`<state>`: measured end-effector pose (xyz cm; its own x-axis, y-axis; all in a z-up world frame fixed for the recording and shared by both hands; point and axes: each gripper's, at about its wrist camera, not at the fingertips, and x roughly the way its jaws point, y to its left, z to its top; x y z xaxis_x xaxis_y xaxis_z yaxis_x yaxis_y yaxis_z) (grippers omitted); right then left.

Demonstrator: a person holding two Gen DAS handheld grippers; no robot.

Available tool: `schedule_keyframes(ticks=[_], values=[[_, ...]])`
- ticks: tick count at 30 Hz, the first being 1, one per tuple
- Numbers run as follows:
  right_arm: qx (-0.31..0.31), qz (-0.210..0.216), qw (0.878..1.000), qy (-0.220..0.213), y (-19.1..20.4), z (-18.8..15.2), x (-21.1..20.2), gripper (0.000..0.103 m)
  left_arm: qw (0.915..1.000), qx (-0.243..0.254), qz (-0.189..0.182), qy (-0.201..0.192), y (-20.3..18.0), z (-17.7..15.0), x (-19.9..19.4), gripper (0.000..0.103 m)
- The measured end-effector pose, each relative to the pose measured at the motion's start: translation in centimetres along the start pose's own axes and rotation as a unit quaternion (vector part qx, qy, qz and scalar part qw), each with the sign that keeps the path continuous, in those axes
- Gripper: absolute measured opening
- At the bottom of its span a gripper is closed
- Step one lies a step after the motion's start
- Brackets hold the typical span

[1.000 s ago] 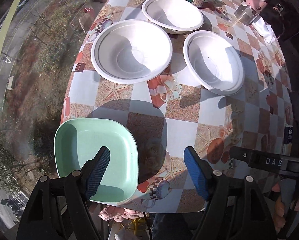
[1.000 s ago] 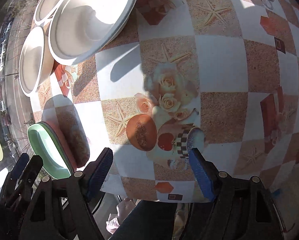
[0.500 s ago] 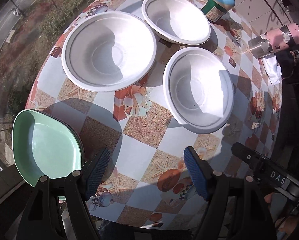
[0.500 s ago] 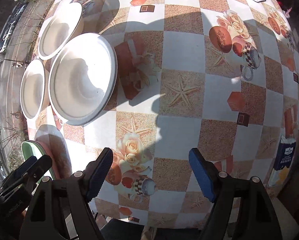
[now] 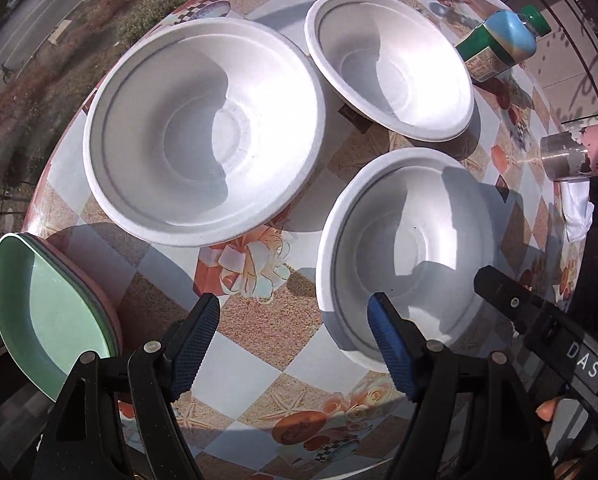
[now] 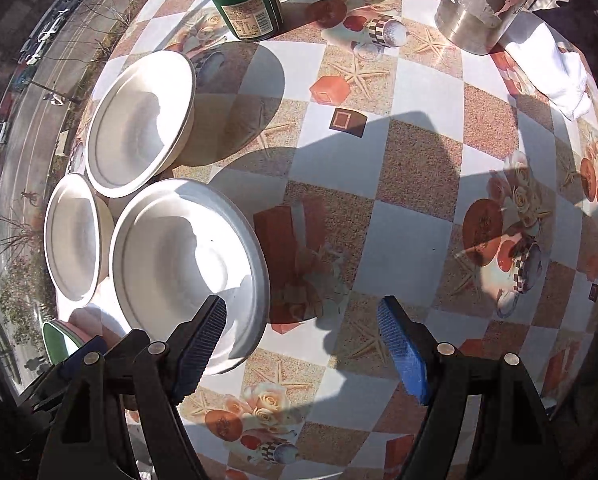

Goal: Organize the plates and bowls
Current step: 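Move the right tool to a white paper bowl and grasp its rim, then lift the white bowl, set it on open tablecloth, open the right tool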

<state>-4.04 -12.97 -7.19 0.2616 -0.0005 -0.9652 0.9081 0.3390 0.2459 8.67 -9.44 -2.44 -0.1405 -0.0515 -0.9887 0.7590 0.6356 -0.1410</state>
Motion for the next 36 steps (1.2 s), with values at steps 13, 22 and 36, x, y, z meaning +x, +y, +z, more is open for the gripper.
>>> schedule_keyframes(ticks=[13, 22, 36], values=[[-0.023, 0.019, 0.999, 0.019, 1.9, 2.9, 3.4, 0.051, 0.9996, -0.018, -0.011, 0.019, -0.2, 1.3, 2.9, 0.049], [-0.014, 0.056, 0.997, 0.05, 0.2, 0.6, 3.7, 0.019, 0.9938, 0.108, 0.017, 0.022, -3.9, -0.7, 3.0, 0.023], [0.072, 0.054, 0.992, 0.086, -5.9, -12.0, 2.2, 0.021, 0.9349, 0.347, 0.052, 0.053, -9.1, -13.4, 3.9, 0.024]])
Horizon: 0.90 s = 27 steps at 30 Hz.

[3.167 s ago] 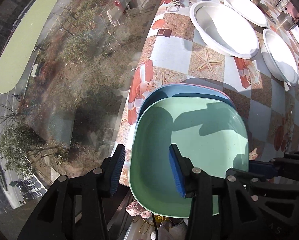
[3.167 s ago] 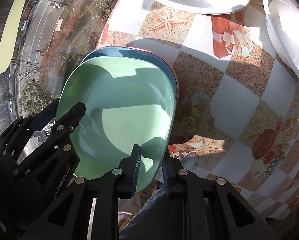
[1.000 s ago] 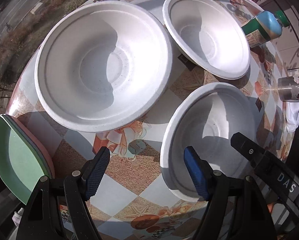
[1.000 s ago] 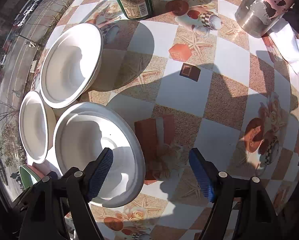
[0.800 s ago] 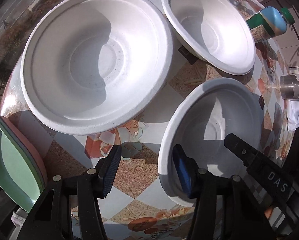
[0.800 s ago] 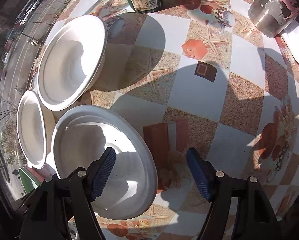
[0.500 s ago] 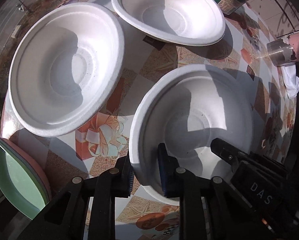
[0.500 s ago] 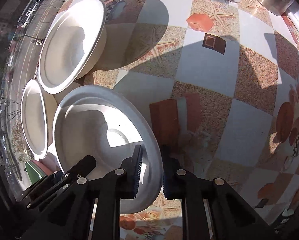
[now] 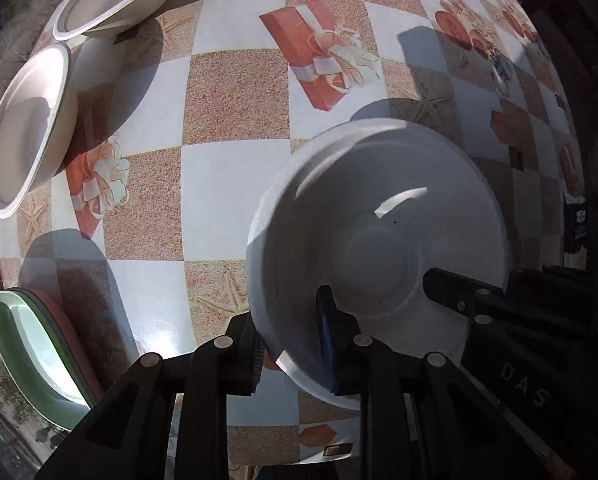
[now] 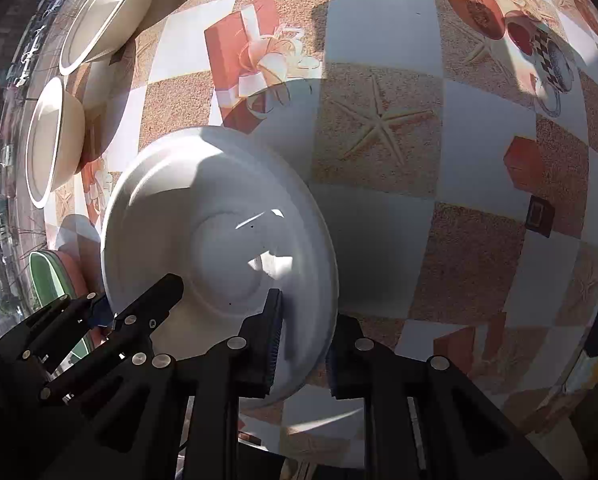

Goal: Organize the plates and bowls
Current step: 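Lift the white bowl, set it on open tablecloth, open the right tool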

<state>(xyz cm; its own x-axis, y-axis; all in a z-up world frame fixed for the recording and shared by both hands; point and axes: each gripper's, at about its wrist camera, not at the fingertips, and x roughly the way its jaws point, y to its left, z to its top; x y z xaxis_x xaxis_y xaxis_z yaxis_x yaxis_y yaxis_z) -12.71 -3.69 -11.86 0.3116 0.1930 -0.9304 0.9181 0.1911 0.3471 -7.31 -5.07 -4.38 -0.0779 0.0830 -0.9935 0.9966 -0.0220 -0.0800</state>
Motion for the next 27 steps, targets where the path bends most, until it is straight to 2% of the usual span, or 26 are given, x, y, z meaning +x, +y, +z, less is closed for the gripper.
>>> schedule_keyframes(ticks=[6, 11, 13, 15, 16, 17, 18, 19, 24, 25, 26, 27], values=[[0.068, -0.011, 0.998, -0.009, -4.3, -4.5, -0.9, 0.022, 0.9961, 0.087, -0.002, 0.007, -5.3, -0.7, 0.5, 0.027], [0.113, -0.022, 0.993, -0.017, -7.4, -6.6, -1.7, 0.023, 0.9913, 0.131, -0.009, 0.008, -8.6, -0.5, 1.1, 0.027], [0.123, -0.03, 0.992, -0.021, -8.4, -8.1, -1.8, 0.023, 0.9891, 0.146, -0.005, 0.011, -10.2, -0.7, 1.4, 0.035], [0.137, -0.027, 0.99, -0.023, -9.8, -9.4, -2.0, 0.023, 0.9872, 0.159, 0.01, 0.004, -10.9, -1.0, 1.3, 0.065], [0.143, -0.024, 0.989, -0.024, -10.4, -9.7, -2.3, 0.023, 0.9861, 0.166, 0.015, -0.005, -11.2, -1.8, 1.3, 0.071], [0.145, -0.036, 0.989, -0.023, -11.1, -10.3, -2.6, 0.023, 0.9852, 0.17, 0.015, -0.013, -11.5, -2.1, 1.0, 0.075], [0.145, -0.048, 0.988, -0.024, -9.9, -8.9, -2.4, 0.023, 0.9845, 0.174, 0.014, -0.018, -11.9, -3.5, 0.7, 0.075], [0.146, -0.053, 0.987, -0.026, -10.1, -9.0, -2.6, 0.023, 0.9843, 0.175, 0.011, -0.021, -11.7, -3.7, 0.2, 0.075], [0.167, -0.047, 0.984, -0.043, -12.0, -9.7, -4.6, 0.023, 0.9871, 0.155, -0.002, -0.04, -8.6, -4.0, -2.2, 0.078], [0.168, -0.047, 0.984, -0.046, -12.0, -9.5, -5.1, 0.025, 0.9875, 0.152, -0.004, -0.043, -8.2, -4.1, -2.4, 0.078], [0.168, -0.048, 0.983, -0.048, -12.7, -9.1, -6.0, 0.034, 0.988, 0.148, -0.003, -0.044, -8.0, -4.1, -3.3, 0.078], [0.168, -0.051, 0.983, -0.053, -13.1, -10.3, -6.9, 0.066, 0.9884, 0.145, -0.002, -0.046, -7.4, -4.5, -3.6, 0.078]])
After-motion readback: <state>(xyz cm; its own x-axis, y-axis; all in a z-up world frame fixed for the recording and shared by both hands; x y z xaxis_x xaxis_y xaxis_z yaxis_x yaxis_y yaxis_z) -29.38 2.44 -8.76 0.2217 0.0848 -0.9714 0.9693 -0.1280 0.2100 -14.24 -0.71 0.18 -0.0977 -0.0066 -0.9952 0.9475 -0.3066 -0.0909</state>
